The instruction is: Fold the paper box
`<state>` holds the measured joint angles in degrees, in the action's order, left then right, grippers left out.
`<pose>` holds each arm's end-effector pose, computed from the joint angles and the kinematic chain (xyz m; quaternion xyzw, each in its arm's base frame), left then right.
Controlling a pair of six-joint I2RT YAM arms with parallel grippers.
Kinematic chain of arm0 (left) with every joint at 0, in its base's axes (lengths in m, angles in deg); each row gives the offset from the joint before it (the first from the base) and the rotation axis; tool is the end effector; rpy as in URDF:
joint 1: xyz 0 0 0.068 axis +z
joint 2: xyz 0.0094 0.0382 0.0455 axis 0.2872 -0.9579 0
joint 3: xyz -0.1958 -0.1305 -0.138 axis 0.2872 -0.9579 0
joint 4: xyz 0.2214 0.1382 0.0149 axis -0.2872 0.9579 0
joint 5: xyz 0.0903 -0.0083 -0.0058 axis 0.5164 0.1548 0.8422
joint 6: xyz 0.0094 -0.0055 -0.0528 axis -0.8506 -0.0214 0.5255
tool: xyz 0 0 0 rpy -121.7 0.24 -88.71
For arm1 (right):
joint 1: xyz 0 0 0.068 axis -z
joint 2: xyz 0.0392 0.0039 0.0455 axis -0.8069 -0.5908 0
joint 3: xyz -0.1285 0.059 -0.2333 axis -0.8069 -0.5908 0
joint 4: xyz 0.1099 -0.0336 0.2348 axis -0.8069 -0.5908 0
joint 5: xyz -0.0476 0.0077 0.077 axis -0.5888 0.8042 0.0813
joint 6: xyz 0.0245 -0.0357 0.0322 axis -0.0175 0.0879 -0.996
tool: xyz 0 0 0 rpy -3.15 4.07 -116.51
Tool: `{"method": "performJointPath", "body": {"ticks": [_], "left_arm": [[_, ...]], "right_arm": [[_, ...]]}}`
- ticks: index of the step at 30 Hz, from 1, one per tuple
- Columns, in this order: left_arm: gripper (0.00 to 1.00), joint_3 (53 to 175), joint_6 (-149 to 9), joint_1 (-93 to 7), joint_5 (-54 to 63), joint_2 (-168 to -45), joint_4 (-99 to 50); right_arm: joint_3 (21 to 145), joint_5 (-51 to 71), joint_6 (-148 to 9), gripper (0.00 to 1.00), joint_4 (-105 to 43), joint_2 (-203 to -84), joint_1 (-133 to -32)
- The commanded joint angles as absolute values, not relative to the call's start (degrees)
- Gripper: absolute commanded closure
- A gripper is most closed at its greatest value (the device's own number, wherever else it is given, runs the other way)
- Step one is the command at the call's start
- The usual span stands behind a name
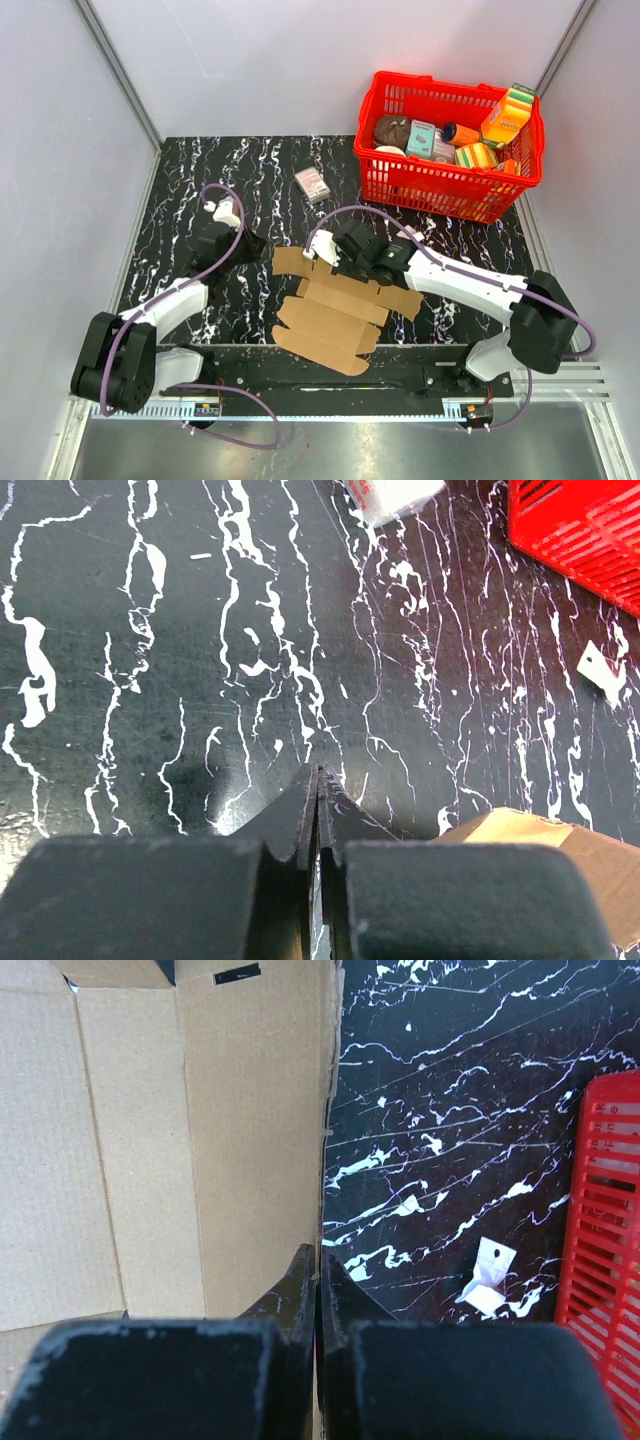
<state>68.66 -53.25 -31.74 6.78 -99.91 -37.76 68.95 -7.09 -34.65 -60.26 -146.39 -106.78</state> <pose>0.2346 -0.0670 0.1929 -0.0697 0.8450 -0.2375 0.4741 0.1908 0.2438 0.2510 -0.5921 0.7350 -0.0046 0.3304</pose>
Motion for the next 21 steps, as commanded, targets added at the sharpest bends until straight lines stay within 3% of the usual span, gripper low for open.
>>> {"method": "performJointPath", "body": {"ticks": [1, 21], "left_arm": [[0.98, 67.0, -53.7, -31.5, 2.3, -101.0, -45.7], [0.98, 64.0, -51.7, -31.9, -11.1, -110.6, -60.1]], "right_arm": [[68.3, -9.0, -31.7, 1.00, -57.0, -144.4, -108.4], [65.8, -5.9, -31.1, 1.00, -55.2, -142.5, -109.4]]}}
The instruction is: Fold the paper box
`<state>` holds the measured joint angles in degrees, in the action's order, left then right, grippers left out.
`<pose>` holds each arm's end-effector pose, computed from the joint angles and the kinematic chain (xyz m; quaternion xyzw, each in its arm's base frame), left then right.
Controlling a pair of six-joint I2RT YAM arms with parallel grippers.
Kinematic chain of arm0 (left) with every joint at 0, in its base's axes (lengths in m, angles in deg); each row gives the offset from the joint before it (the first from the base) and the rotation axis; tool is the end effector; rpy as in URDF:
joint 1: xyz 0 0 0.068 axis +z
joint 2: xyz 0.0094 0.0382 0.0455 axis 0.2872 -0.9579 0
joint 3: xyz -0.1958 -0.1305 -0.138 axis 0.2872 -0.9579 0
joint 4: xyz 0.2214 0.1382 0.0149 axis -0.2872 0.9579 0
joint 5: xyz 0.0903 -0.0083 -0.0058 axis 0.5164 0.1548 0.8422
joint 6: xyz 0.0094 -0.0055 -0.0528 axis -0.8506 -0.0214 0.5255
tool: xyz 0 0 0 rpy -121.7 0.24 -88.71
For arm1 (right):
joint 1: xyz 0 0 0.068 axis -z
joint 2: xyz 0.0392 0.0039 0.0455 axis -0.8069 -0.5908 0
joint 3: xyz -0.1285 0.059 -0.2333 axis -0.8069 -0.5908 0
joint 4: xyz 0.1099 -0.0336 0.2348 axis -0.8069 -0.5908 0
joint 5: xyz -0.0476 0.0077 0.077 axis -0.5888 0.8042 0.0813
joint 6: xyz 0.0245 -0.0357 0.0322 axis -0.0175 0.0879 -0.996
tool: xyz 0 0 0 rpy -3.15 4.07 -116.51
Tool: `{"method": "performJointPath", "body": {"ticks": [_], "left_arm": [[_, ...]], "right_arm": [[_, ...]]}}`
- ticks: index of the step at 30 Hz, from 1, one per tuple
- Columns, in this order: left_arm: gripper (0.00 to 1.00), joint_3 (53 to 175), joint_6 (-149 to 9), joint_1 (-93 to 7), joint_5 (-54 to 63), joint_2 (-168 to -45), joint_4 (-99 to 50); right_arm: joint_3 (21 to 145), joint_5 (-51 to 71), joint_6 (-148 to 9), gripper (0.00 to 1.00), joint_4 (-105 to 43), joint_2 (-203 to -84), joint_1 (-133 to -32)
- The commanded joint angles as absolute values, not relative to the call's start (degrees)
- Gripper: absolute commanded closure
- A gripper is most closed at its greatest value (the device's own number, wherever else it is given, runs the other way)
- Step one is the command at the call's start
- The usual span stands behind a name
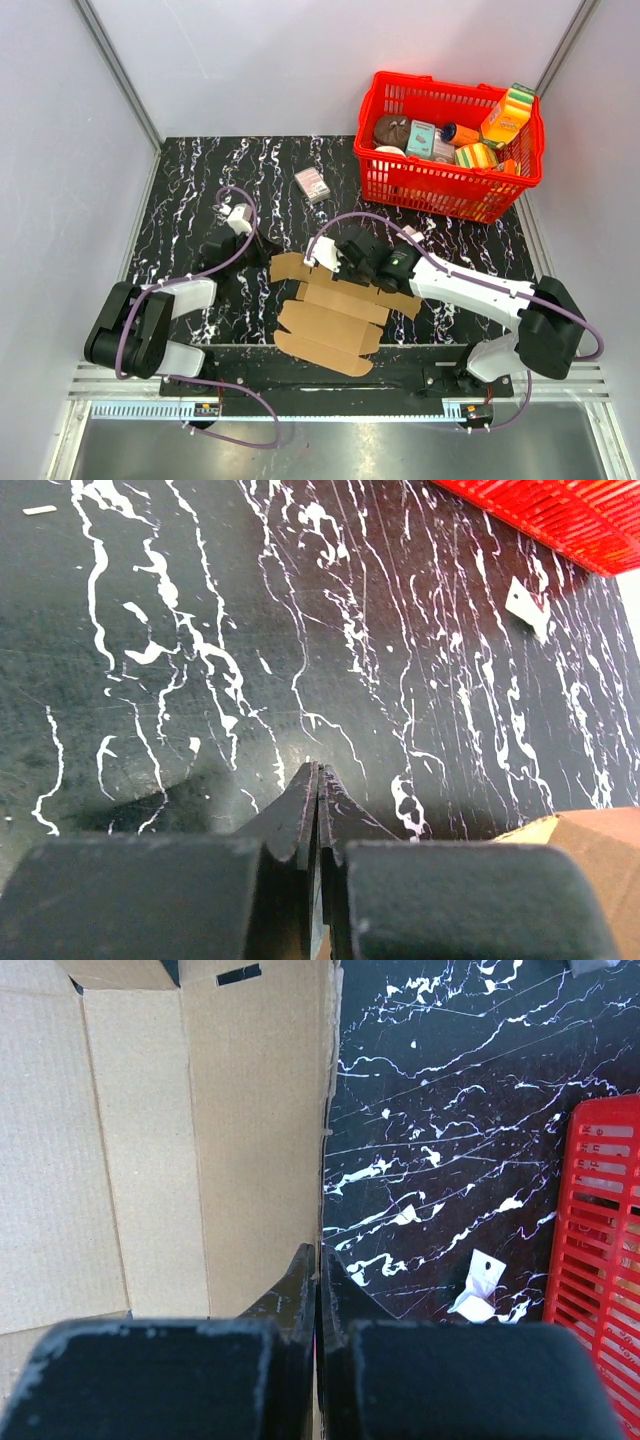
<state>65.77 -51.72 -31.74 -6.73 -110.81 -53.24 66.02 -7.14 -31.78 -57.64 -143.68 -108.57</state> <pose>0.2453 -0.0783 0.1608 -0.0150 0.8334 -0.3364 0.4383 0.1780 0.2423 0.2513 -0.6154 0.7064 -0.0035 0.3496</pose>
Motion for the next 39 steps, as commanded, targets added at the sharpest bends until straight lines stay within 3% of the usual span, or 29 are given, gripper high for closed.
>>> {"method": "performJointPath", "body": {"ticks": [1, 6, 20, 31, 39], "left_arm": [[0.98, 63.7, -51.8, -32.2, -11.8, -110.3, -60.5], [0.96, 60.8, -52.0, -34.1, -12.1, -109.2, -62.5], [0.77, 51.5, -50.4, -35.9, -12.7, -102.8, -72.3], [0.75, 47.5, -50.2, -37.1, -14.9, -101.3, -80.3], [0.72, 43.7, -48.9, -38.3, -14.8, -102.8, -87.4]], "right_arm": [[65.9, -5.8, -31.1, 1.00, -55.1, -142.7, -109.4], [66.0, -5.7, -31.0, 1.00, -55.1, -143.6, -109.5], [65.4, -3.7, -31.0, 0.99, -56.3, -144.1, -109.5], [65.6, -4.0, -30.7, 0.92, -56.9, -145.4, -109.6], [63.8, -8.1, -27.9, 0.96, -54.2, -144.6, -110.0]]}}
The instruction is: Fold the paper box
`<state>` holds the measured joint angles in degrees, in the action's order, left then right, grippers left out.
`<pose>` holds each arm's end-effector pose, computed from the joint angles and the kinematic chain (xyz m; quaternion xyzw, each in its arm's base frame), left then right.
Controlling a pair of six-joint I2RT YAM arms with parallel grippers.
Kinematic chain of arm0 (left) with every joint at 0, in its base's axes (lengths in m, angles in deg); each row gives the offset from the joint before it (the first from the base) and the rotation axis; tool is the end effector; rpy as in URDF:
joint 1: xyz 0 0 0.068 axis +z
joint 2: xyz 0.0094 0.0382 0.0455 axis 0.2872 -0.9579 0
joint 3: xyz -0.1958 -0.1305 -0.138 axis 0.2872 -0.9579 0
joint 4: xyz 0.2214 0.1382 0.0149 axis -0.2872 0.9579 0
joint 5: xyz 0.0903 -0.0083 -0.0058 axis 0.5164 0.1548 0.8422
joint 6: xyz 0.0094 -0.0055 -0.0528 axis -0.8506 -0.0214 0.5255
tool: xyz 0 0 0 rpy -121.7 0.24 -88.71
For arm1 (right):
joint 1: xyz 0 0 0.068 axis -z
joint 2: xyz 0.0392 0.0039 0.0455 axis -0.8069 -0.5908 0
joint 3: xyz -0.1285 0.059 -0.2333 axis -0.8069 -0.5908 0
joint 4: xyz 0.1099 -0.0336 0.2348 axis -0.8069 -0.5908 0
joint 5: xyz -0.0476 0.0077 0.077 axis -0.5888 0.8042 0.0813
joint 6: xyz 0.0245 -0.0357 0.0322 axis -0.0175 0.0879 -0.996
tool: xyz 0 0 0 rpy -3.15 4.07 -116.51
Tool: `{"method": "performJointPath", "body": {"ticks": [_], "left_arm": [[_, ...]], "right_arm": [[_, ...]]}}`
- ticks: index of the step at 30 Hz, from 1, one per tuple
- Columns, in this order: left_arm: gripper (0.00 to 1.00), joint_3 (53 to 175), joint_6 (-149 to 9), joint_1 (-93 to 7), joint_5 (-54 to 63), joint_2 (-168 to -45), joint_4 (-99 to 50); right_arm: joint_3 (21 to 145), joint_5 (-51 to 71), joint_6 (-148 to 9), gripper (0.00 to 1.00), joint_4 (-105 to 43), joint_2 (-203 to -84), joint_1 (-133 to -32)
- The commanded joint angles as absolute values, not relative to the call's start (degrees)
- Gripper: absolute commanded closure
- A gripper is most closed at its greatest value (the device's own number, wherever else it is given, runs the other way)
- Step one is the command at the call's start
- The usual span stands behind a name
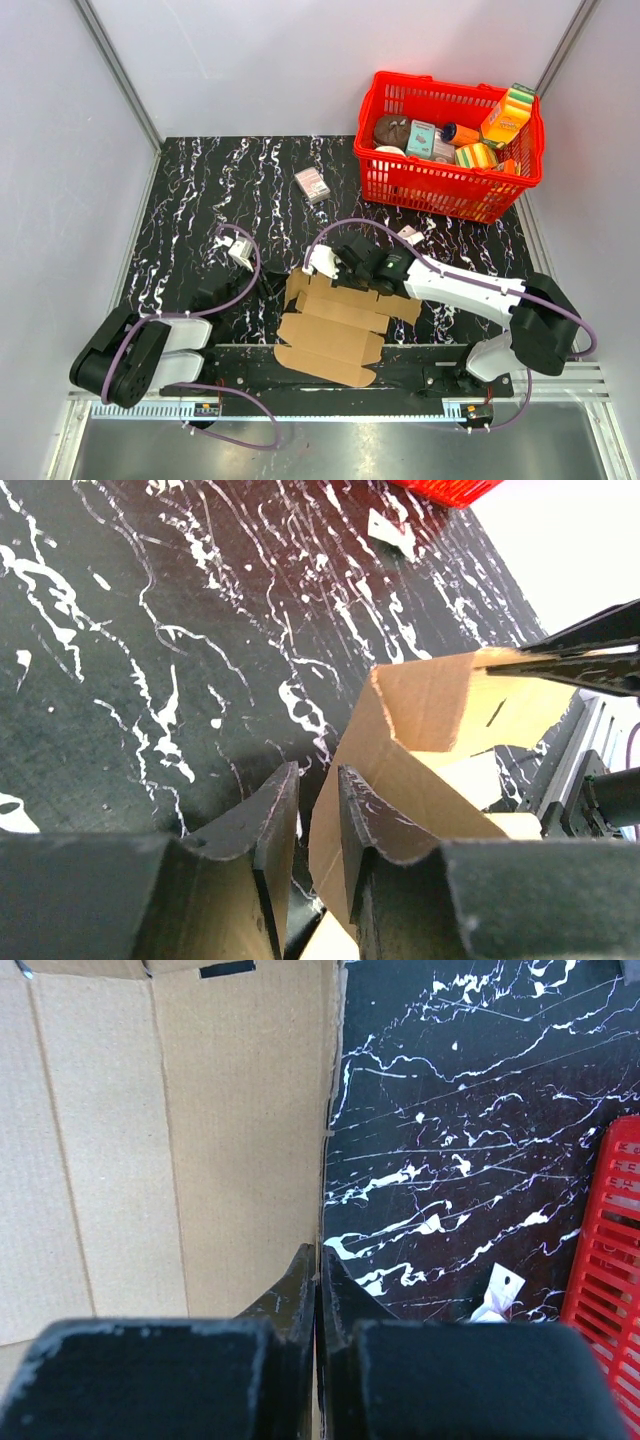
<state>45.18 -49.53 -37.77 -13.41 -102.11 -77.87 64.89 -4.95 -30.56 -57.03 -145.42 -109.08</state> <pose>0.1677 -0.0815 0.1382 0.0712 0.7653 -0.4329 0.4710 0.1761 0.2466 0.2371 -0.6370 0.6974 0.0078 0.3283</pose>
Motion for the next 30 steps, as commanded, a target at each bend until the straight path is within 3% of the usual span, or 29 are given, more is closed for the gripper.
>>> {"method": "performJointPath", "body": {"ticks": [1, 13, 23, 30], "left_arm": [[0.71, 43.6, -48.7, -38.3, -15.1, -103.3, -88.9], [0.56, 42.2, -46.7, -38.8, -19.0, -113.2, -104.2], [0.39, 42.1, -46.6, -39.4, -19.4, -114.0, -106.3], [0.35, 40.6, -47.2, -40.5, -19.5, -113.4, -106.5]], "right_arm": [[63.6, -9.4, -27.5, 0.97, -53.3, -144.6, -110.1], [62.2, -11.5, -25.2, 0.98, -51.9, -143.5, -110.7], [61.5, -11.3, -24.7, 0.96, -50.7, -141.9, -110.7], [61.0, -10.2, -25.3, 0.96, -49.9, -140.9, -110.7]]}}
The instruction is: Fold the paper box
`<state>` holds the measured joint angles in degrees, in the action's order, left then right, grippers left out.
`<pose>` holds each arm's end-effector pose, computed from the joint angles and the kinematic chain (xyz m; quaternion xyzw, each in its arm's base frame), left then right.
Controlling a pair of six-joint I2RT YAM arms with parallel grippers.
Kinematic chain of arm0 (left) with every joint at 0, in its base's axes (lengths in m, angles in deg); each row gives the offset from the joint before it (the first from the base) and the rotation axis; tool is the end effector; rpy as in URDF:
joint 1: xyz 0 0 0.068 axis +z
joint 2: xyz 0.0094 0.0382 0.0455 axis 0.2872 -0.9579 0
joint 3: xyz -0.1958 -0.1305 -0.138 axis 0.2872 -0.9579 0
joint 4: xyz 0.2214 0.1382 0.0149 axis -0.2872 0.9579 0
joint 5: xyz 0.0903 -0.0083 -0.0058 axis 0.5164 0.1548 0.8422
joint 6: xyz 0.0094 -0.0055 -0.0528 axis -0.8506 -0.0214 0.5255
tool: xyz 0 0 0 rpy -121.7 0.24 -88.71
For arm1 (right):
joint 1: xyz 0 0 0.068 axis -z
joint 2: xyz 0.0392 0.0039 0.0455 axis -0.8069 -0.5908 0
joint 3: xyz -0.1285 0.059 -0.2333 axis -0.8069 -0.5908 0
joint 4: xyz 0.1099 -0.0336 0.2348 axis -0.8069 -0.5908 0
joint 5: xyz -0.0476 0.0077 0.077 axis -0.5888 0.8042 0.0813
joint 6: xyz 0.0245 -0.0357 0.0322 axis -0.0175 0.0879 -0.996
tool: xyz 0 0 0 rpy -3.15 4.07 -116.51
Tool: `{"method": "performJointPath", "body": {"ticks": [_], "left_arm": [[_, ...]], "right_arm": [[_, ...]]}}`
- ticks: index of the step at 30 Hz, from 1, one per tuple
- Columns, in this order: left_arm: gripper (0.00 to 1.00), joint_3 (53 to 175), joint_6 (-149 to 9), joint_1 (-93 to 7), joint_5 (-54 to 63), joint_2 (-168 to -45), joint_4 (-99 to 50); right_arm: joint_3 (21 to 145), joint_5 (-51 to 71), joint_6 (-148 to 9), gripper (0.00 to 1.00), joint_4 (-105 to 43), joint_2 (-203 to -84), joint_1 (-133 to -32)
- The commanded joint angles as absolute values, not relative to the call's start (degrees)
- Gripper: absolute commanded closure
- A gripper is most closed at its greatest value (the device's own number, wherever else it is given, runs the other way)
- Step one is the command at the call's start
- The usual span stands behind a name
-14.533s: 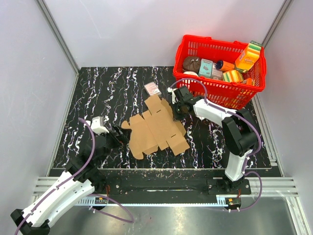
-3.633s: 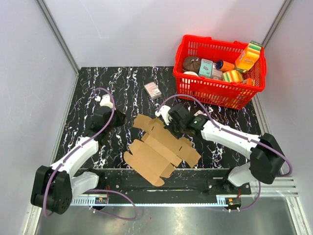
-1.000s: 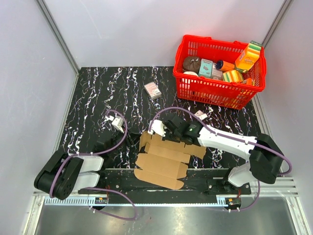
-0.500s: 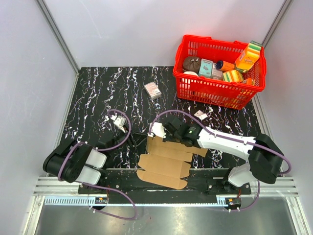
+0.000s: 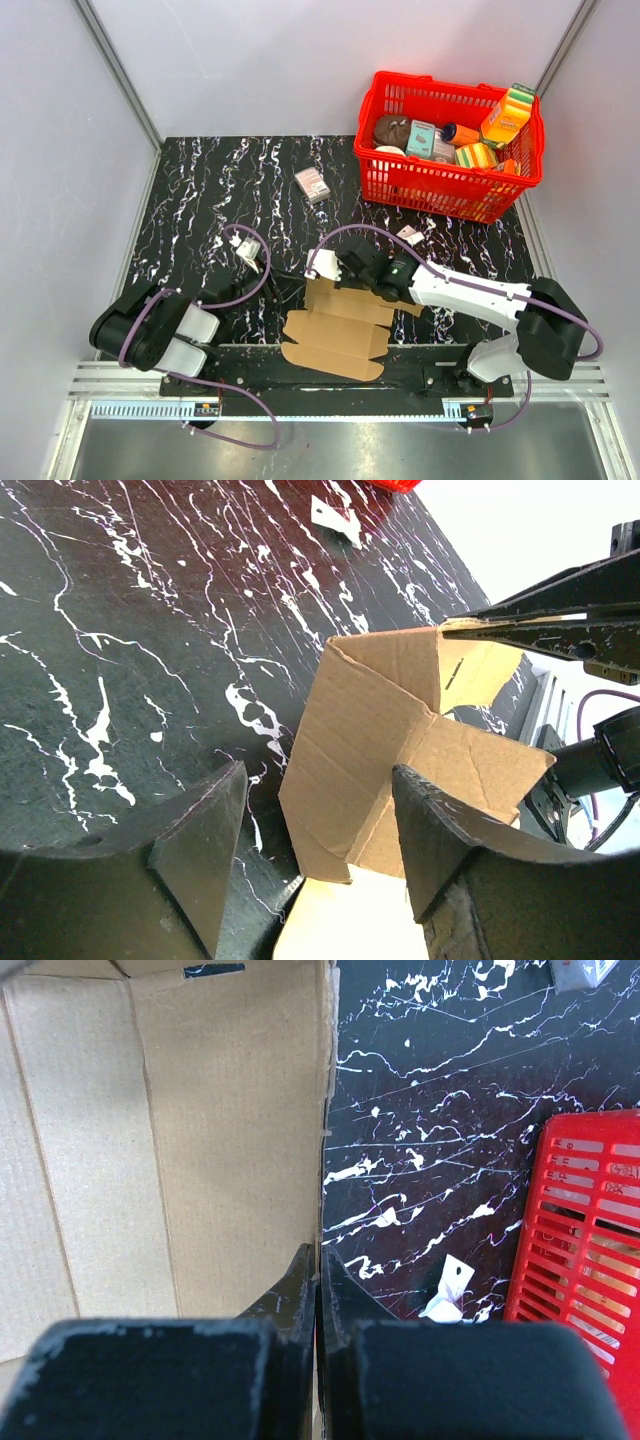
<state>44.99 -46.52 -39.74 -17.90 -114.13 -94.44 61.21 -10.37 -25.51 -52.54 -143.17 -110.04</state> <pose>0.1707 -0.0925 0.1320 0.0990 0.7382 -0.4836 0.4597 0.1705 0.2414 0.2337 -0.6511 0.6674 -0.0429 0.3590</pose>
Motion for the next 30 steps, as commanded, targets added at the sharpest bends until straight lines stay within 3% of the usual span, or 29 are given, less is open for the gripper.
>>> {"method": "performJointPath", "body": {"ticks": [1, 14, 30], "left_arm": [[0.35, 40.5, -47.2, -40.7, -19.4, -113.5, -106.8], [0.35, 39.2, -46.8, -41.3, -19.1, -114.1, -109.7], [0.34, 42.9, -47.5, -41.3, -20.2, -114.7, -109.6]], "right_arm": [[61.0, -10.2, -25.3, 0.96, -50.0, -140.8, -110.7], [56.7, -10.2, -25.2, 0.97, -46.2, -137.9, -112.4], [53.1, -22.1, -16.2, 0.97, -33.9, -139.6, -113.2]]}}
